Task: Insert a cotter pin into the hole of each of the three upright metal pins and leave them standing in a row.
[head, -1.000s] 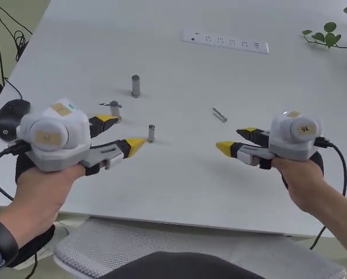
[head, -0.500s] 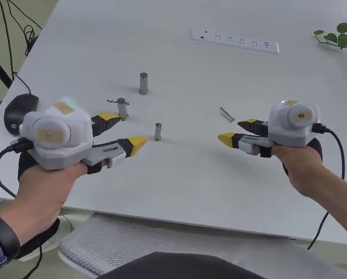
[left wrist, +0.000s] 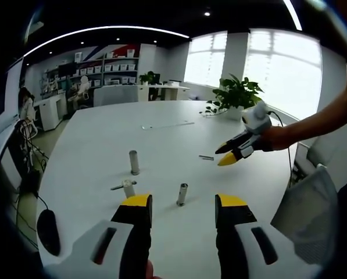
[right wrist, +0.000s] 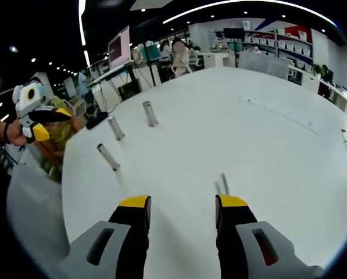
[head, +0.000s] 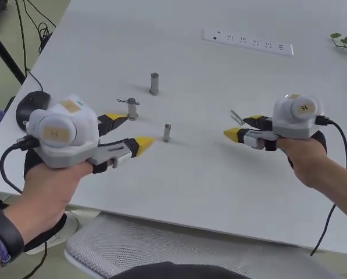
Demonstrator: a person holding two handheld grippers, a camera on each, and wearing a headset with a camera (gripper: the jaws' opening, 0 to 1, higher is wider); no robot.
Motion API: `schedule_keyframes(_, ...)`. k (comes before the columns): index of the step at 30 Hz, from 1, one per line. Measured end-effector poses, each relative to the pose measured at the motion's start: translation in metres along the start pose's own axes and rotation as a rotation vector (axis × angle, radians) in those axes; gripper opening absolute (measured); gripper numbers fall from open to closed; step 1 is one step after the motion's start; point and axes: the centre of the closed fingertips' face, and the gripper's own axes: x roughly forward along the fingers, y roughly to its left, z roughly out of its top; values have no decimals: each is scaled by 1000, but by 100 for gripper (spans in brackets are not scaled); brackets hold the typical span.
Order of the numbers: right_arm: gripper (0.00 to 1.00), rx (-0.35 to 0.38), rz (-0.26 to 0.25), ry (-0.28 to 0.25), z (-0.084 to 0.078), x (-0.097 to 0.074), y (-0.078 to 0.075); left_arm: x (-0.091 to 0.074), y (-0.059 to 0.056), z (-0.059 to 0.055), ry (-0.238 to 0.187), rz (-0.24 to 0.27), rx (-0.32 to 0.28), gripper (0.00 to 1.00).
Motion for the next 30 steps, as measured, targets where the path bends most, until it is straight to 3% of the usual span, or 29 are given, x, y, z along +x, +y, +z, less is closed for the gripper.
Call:
schedule_keyframes(11,47,-3,13,58,-9,13,-10,-3,-2,2,-4,1,-9,42)
schedule_keyframes(30,47,3,16,94,-15,21,-16,-6,-1,-1,5,7,-24,42)
